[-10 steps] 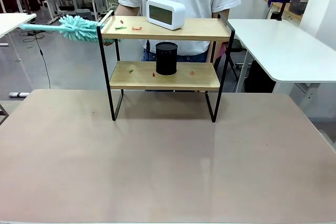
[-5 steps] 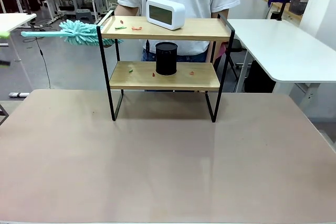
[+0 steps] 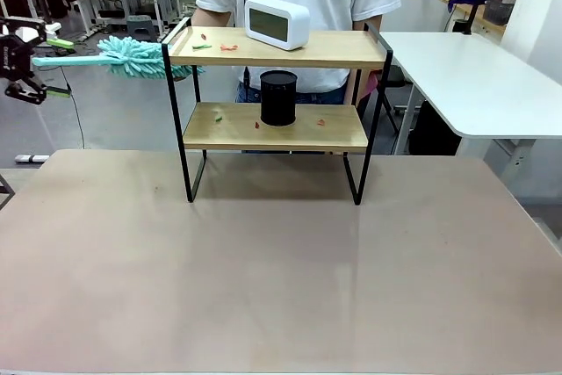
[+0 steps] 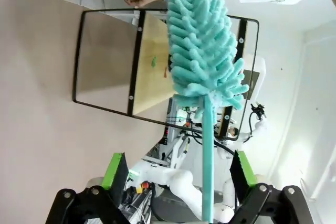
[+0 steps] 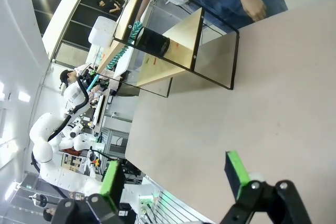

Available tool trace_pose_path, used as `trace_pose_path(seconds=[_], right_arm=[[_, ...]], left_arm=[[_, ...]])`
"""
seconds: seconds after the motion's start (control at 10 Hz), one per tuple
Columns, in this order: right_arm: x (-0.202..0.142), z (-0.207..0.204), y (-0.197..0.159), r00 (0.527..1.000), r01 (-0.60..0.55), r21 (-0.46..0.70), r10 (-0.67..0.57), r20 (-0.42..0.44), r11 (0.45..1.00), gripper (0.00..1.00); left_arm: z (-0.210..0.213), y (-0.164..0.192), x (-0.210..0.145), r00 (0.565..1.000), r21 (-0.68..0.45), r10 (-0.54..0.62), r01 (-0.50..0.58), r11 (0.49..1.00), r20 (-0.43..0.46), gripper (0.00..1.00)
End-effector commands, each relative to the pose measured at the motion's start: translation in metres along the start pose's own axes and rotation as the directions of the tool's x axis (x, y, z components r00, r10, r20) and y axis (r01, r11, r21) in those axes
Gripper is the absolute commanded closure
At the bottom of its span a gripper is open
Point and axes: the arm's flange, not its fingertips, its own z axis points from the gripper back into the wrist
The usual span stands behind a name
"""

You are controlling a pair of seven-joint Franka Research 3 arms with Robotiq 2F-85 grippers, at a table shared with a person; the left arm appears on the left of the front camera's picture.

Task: Clean the shelf.
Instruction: Pick up the Duster from the human.

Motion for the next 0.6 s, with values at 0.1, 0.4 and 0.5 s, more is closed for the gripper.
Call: trace_pose_path(seconds=[0.1, 0.4, 0.5], right_arm=[[0.004, 0.0, 0.0, 0.999, -0.029, 0.016, 0.029, 0.017, 0.999, 0.0], [0.004, 0.0, 0.0, 0.999, -0.029, 0.016, 0.029, 0.017, 0.999, 0.0], [0.004, 0.0, 0.0, 0.999, -0.029, 0.016, 0.029, 0.017, 0.999, 0.0]], left_arm=[[-0.009, -0.01, -0.002, 0.998, -0.111, -0.022, 0.015, 0.994, -0.064, 0.0], [-0.019, -0.01, -0.009, 0.994, -0.141, -0.071, 0.059, 0.988, -0.082, 0.0], [-0.02, -0.009, -0.012, 0.994, -0.136, -0.073, 0.061, 0.989, -0.087, 0.0]])
